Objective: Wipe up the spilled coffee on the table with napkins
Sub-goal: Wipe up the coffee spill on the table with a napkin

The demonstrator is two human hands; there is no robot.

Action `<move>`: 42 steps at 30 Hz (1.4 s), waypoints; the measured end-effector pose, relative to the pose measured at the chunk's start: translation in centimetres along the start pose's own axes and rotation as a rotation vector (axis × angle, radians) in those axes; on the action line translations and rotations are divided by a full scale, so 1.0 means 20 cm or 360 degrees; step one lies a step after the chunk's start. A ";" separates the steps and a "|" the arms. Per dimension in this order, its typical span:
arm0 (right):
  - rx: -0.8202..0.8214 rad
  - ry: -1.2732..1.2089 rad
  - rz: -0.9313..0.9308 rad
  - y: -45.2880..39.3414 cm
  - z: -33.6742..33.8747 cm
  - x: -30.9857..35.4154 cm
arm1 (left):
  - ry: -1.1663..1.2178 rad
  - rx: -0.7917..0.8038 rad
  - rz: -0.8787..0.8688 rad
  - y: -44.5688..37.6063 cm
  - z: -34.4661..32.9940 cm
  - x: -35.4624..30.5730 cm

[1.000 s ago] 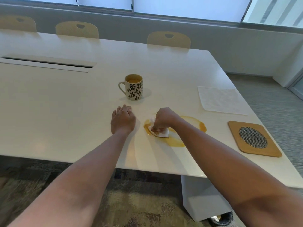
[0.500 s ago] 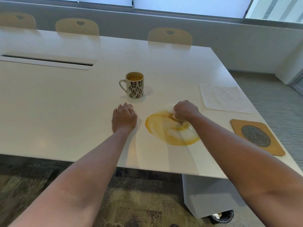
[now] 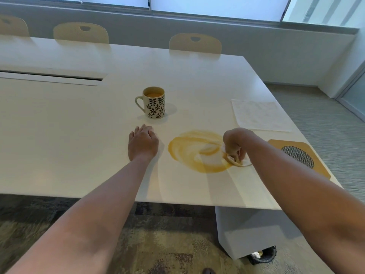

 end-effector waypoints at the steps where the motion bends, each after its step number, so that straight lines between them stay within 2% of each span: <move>1: 0.0027 -0.0072 0.0046 0.01 -0.01 0.03 | 0.0002 0.0000 0.0001 0.00 0.00 0.00; 5: -0.0029 -0.0344 0.0236 0.01 0.03 0.19 | 0.0004 -0.0004 0.0007 0.01 0.01 -0.01; 9: -0.0285 -0.0569 0.0356 0.01 0.14 0.33 | 0.0000 -0.0002 0.0008 0.01 0.01 -0.01; 14: -0.0719 -0.0414 0.0377 0.05 0.22 0.43 | 0.0000 0.0003 0.0011 0.01 0.01 -0.01; 18: -0.0946 -0.0353 0.0596 0.09 0.25 0.56 | 0.0008 0.0001 -0.0002 0.02 0.01 -0.01; 21: -0.0977 -0.0461 0.0781 0.09 0.25 0.65 | 0.0027 0.0006 -0.0001 0.01 0.02 -0.01; 27: -0.0773 -0.0329 0.1050 0.10 0.24 0.64 | 0.0048 -0.0002 0.0021 0.02 0.02 -0.02; 32: -0.0793 -0.0395 0.0909 0.05 0.24 0.48 | 0.0069 -0.0009 0.0036 0.03 0.03 -0.01; 38: -0.0914 -0.0406 0.0365 -0.01 0.20 0.19 | 0.0063 0.0006 0.0053 0.03 0.03 -0.01; 40: -0.0860 -0.0378 0.0168 0.00 0.16 0.10 | 0.0057 0.0010 0.0051 0.03 0.03 -0.01; 42: -0.0695 -0.0379 0.0056 0.02 0.12 0.05 | 0.0053 0.0014 0.0048 0.03 0.02 -0.01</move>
Point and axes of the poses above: each hand's wrist, its own y-axis away from the middle knuckle, its own z-axis out of the back of the hand, x = y × z, the point moved 6 cm from there along -y, towards the middle knuckle, and after that the axes turned 5 degrees about y, right-handed, at the moved point
